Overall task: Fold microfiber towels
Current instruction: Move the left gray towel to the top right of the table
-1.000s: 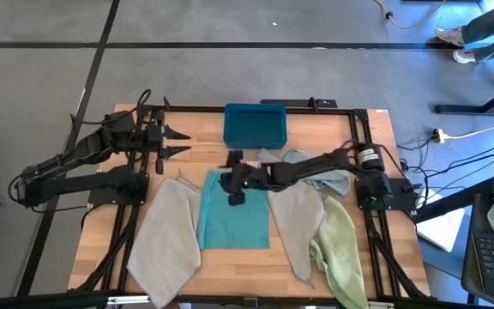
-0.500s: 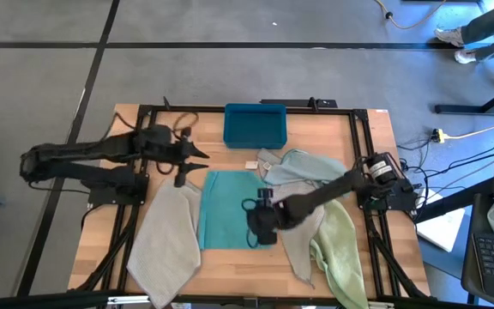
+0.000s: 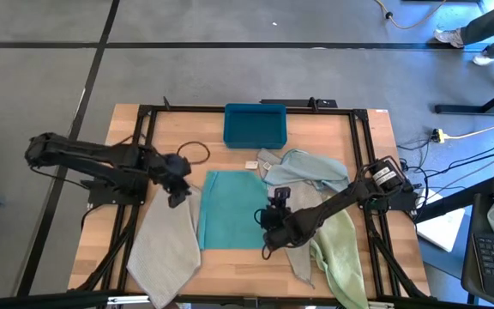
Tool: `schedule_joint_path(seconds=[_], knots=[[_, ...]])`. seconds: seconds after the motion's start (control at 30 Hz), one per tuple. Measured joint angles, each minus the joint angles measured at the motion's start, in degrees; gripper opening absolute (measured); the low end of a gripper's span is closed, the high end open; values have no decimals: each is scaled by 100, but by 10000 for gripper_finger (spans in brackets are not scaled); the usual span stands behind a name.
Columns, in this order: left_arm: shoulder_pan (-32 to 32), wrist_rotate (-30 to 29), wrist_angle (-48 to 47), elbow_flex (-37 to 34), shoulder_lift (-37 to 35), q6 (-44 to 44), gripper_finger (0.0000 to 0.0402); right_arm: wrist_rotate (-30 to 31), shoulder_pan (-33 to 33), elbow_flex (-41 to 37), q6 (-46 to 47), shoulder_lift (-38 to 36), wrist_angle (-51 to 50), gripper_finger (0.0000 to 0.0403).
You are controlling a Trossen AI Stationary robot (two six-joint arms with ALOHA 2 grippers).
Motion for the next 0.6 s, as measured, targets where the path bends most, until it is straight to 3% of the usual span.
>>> schedule_joint_path(seconds=[0.17,0.47,0.6], knots=[[-401,418,-375,0,830,-690,129,207,2,-198,309,0,-5,148],[-649,459,-779,-2,1948,-850,142,318,3,-433,344,0,-20,148],[-649,455,-849,4,1935,-43,153,553,2,-453,341,0,-16,148]])
